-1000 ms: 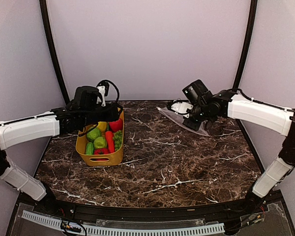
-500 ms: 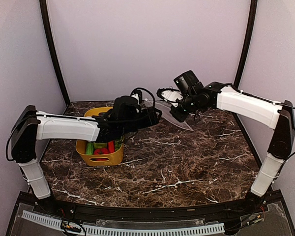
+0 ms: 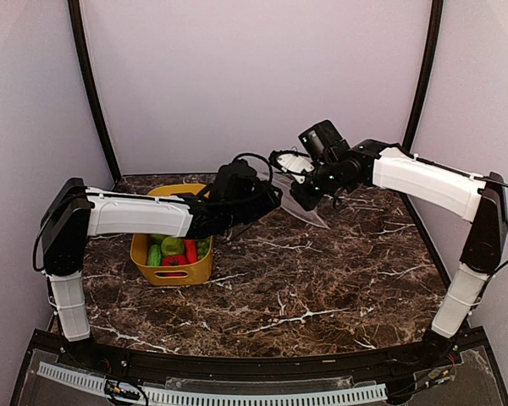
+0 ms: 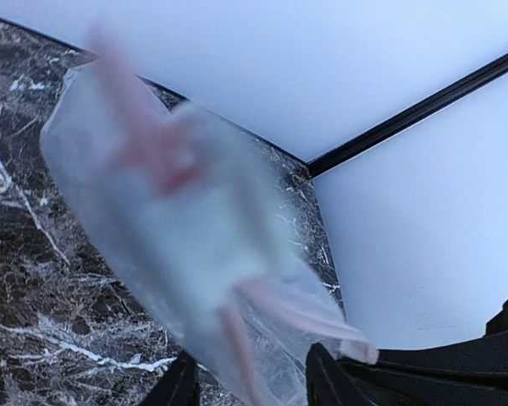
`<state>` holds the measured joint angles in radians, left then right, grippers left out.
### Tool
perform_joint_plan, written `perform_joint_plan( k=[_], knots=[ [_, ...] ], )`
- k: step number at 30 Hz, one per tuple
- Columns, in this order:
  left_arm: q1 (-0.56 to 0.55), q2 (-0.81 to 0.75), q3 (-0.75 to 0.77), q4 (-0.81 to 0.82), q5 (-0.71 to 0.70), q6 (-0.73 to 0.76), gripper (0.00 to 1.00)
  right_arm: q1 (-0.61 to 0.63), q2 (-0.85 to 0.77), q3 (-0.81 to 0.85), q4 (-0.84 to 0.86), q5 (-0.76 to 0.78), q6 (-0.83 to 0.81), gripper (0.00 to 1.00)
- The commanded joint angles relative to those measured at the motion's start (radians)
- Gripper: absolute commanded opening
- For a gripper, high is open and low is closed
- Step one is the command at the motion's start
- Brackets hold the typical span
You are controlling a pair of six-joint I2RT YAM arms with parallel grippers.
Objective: Place the food in the zip-top bag and seal the zipper
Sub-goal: Open the zipper food storage bag at the center of the board.
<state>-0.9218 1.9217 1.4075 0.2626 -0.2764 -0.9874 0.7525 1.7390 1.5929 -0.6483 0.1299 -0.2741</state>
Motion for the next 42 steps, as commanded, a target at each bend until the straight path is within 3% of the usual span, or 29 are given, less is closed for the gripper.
perform_joint_plan(
  k=[1,4,7,9,11,16,24,30,32,34,35,40,42],
  knots=[
    [-0.004,0.019,0.02,-0.057,-0.029,-0.071,0.39,0.002,-0.038,0.004,0.02,0.023,0.01,0.0],
    [-0.004,0.021,0.018,-0.062,-0.045,-0.07,0.32,0.002,-0.051,-0.005,0.029,0.04,0.008,0.0],
    [-0.004,0.023,0.018,-0.034,-0.046,-0.048,0.08,0.002,-0.055,-0.009,0.037,0.051,0.001,0.0],
    [-0.004,0.023,0.013,0.002,-0.041,-0.043,0.02,0.002,-0.047,-0.009,0.038,0.047,-0.007,0.0],
    [-0.005,0.023,0.004,0.051,-0.026,-0.043,0.01,0.002,-0.032,-0.005,0.032,0.034,-0.01,0.02],
    [-0.006,0.023,0.002,0.107,0.013,-0.053,0.01,0.003,0.016,0.026,0.016,0.043,-0.003,0.27],
    [-0.007,0.007,-0.009,0.124,0.009,-0.061,0.01,0.002,0.044,0.045,0.009,0.089,0.005,0.37],
    [-0.007,0.008,-0.02,0.125,0.01,-0.056,0.01,-0.001,0.014,0.042,0.022,0.118,0.007,0.29],
    [-0.006,0.011,-0.027,0.127,0.012,-0.057,0.01,-0.009,0.003,0.049,0.029,0.12,0.004,0.2],
    [-0.007,0.015,-0.027,0.128,0.019,-0.056,0.01,-0.021,-0.004,0.06,0.038,0.124,0.001,0.02],
    [-0.007,0.018,-0.027,0.13,0.027,-0.052,0.01,-0.029,-0.004,0.066,0.044,0.127,-0.003,0.0],
    [-0.007,0.03,-0.004,0.106,0.055,-0.003,0.01,-0.123,0.012,0.118,0.08,0.131,-0.011,0.0],
    [-0.006,0.029,0.0,0.153,0.129,0.048,0.14,-0.165,0.015,0.125,0.102,0.116,-0.013,0.0]
  ],
)
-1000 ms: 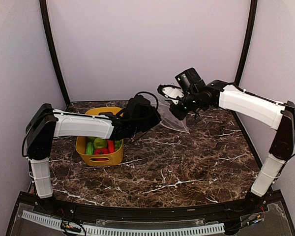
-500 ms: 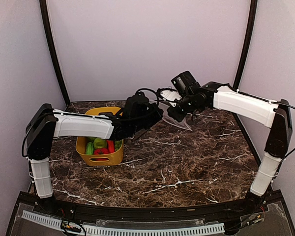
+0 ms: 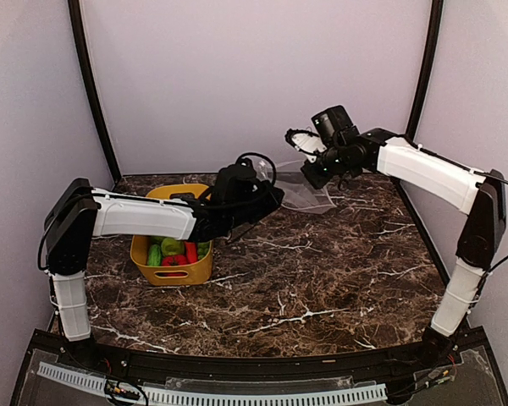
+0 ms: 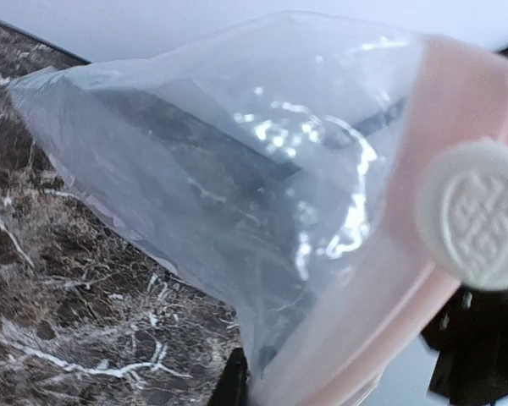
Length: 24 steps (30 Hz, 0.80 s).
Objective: Place the food in the zip-top bag and seal the zipper
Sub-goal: Open the zipper food storage bag at the center of the board, then pick up the fake fruit from the bin.
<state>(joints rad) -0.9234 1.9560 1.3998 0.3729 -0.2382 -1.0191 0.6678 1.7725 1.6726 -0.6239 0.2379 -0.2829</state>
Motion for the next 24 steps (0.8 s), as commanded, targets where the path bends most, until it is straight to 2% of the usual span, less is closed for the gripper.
perform_joint_plan(
  k=[1,2,3,5,7,10,13,18,20,24],
  knots=[
    [-0.005,-0.006,0.006,0.08,0.122,0.108,0.25,-0.093,-0.02,0.043,0.09,0.001,-0.007,0.0],
    [-0.005,-0.005,0.009,0.15,0.191,0.16,0.3,-0.101,-0.023,0.035,0.104,0.0,-0.016,0.0],
    [-0.005,-0.007,0.013,0.174,0.213,0.184,0.38,-0.103,-0.029,0.024,0.121,0.003,-0.028,0.0],
    [-0.005,-0.019,0.031,0.182,0.289,0.266,0.48,-0.105,-0.038,0.01,0.145,0.018,-0.045,0.0],
    [-0.004,-0.064,0.029,0.144,0.299,0.328,0.54,-0.116,-0.04,0.008,0.149,0.023,-0.052,0.0],
    [-0.001,-0.135,-0.023,0.066,0.237,0.404,0.64,-0.156,-0.045,-0.001,0.16,0.011,-0.054,0.0],
    [0.013,-0.241,-0.08,-0.076,0.168,0.498,0.68,-0.229,-0.049,0.004,0.177,-0.003,-0.061,0.0],
    [0.092,-0.39,-0.186,-0.324,0.078,0.562,0.73,-0.374,-0.052,0.086,0.194,-0.008,-0.072,0.0],
    [0.13,-0.446,-0.215,-0.44,0.045,0.587,0.75,-0.389,-0.072,0.073,0.218,0.006,-0.082,0.0],
    [0.185,-0.522,-0.242,-0.674,-0.078,0.646,0.82,-0.352,-0.123,-0.041,0.239,-0.096,-0.046,0.0]
  ],
)
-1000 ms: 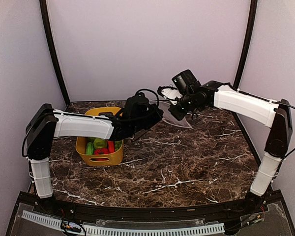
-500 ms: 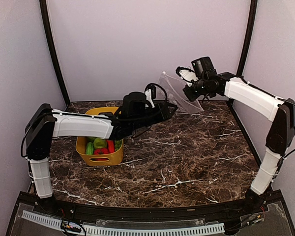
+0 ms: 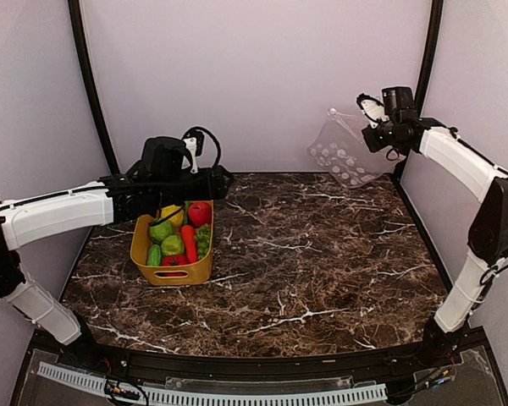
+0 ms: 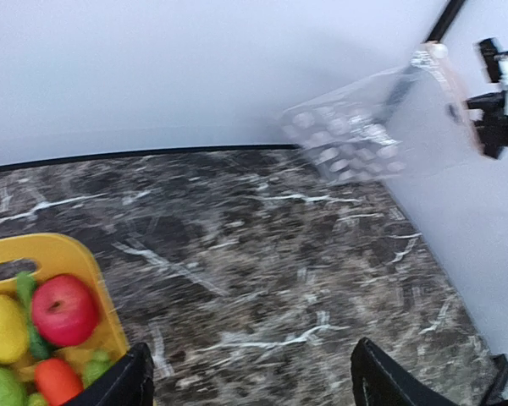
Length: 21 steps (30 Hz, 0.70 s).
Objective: Place the food in the zip-top bag and seal the zipper
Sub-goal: Pick up the fake fruit from the bin.
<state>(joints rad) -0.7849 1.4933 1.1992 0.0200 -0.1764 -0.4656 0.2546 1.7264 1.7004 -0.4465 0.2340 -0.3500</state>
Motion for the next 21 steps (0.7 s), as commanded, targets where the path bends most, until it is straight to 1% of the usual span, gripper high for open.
perform_joint_plan(
  k=[1,4,7,11,12,14,18,21],
  knots=[
    [0.054,-0.071,-0.045,-0.347,-0.173,0.103,0.84,0.081,-0.076,-0.103,0.053,-0.123,0.026,0.0],
    [0.095,-0.069,-0.037,-0.457,-0.187,0.105,0.87,0.128,-0.071,-0.22,0.045,-0.26,0.043,0.0],
    [0.122,-0.036,0.002,-0.553,-0.177,0.083,0.87,0.142,-0.056,-0.295,0.028,-0.419,0.067,0.0],
    [0.15,0.042,0.078,-0.722,-0.17,0.058,0.87,0.144,-0.058,-0.36,0.033,-0.545,0.093,0.0],
    [0.154,0.063,0.087,-0.76,-0.169,0.049,0.87,0.144,-0.063,-0.372,0.039,-0.565,0.092,0.0],
    [0.161,0.089,0.101,-0.787,-0.147,0.041,0.86,0.144,-0.073,-0.395,0.052,-0.587,0.092,0.0],
    [0.179,0.129,0.102,-0.812,-0.105,0.021,0.85,0.144,-0.092,-0.434,0.076,-0.617,0.086,0.0],
    [0.182,0.158,0.111,-0.837,-0.103,0.019,0.86,0.144,-0.097,-0.446,0.078,-0.628,0.076,0.0]
  ],
)
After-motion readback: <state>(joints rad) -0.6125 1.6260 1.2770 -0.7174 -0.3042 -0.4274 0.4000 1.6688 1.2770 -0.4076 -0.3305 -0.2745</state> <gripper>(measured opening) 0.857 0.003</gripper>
